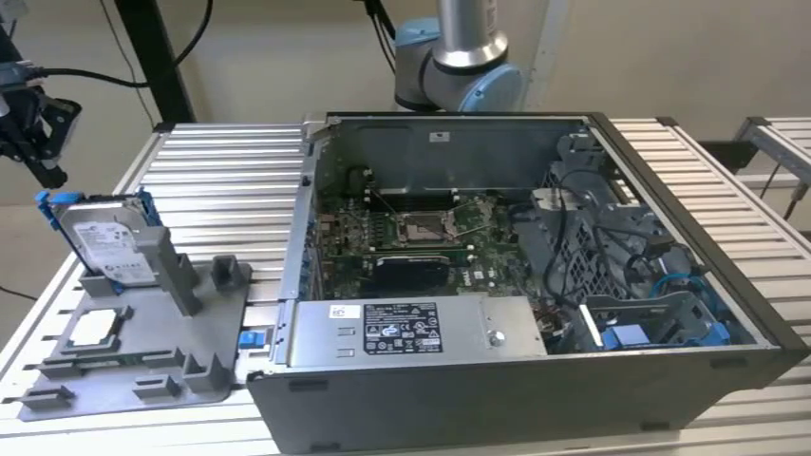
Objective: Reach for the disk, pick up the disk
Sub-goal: 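Reach for the disk, then pick up the disk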
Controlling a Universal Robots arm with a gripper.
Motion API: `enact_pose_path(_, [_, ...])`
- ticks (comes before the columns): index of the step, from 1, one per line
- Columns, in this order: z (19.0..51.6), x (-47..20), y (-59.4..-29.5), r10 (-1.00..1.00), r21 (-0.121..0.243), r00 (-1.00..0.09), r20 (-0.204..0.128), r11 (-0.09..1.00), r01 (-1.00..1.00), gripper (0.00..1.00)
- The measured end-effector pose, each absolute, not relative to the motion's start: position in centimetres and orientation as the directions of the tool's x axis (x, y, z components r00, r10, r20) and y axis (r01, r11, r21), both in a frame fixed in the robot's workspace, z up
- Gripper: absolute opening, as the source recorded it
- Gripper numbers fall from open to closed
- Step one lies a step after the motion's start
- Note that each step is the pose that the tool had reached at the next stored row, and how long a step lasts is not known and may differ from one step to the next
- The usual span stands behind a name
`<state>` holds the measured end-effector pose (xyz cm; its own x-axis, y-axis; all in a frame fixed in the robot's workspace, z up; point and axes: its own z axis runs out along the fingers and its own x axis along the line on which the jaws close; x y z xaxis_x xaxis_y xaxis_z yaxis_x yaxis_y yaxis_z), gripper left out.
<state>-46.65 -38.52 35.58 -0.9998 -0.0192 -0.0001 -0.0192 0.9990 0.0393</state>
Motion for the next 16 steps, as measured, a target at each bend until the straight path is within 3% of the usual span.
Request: enact_pose_path(16, [35.57,-46.72,-38.51,-0.058,0.039,-0.998,0.0,0.998,-0.058,0.0])
